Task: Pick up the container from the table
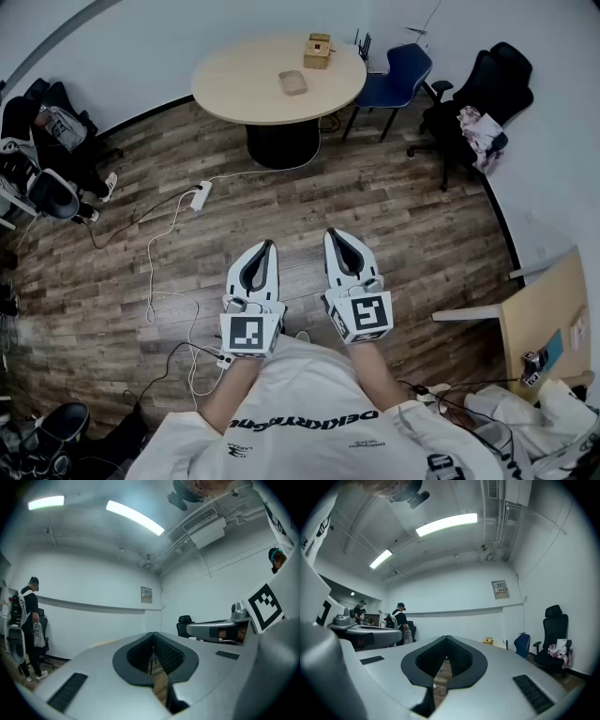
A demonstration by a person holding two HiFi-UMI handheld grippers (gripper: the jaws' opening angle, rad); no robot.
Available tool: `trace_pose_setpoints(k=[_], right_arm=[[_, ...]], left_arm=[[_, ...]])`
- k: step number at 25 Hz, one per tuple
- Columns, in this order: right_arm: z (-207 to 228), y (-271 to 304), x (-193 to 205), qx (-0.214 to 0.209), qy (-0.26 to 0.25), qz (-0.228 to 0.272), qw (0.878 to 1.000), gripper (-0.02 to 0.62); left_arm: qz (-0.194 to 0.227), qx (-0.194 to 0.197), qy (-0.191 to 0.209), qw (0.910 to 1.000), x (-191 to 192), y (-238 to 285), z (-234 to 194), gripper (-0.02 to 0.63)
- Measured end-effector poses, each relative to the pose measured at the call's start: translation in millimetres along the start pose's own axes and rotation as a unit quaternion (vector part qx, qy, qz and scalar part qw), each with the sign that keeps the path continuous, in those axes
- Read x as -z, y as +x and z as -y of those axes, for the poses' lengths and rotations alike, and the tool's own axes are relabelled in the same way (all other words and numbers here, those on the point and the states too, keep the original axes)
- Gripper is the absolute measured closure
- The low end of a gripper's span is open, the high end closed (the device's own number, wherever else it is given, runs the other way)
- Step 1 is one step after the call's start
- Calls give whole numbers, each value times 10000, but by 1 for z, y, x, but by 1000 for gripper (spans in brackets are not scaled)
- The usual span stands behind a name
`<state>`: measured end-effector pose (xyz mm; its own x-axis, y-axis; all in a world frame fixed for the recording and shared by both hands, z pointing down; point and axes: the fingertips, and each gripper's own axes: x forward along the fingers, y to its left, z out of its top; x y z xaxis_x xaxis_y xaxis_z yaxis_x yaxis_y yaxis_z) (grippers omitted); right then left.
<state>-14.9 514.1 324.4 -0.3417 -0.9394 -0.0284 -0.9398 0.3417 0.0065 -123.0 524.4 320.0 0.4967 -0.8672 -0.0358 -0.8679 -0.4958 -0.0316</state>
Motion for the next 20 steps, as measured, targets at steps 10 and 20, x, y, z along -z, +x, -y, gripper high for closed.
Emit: trace_pose_setpoints(k=[10, 20], right_arm=[[45, 75, 22, 1, -97, -75, 9999, 563], [130, 250, 21, 156, -61, -132, 9998, 563]], left_arm=[[147, 163, 159, 9996, 32, 90, -26, 590], [48, 211, -16, 9998, 38, 265, -104, 591]])
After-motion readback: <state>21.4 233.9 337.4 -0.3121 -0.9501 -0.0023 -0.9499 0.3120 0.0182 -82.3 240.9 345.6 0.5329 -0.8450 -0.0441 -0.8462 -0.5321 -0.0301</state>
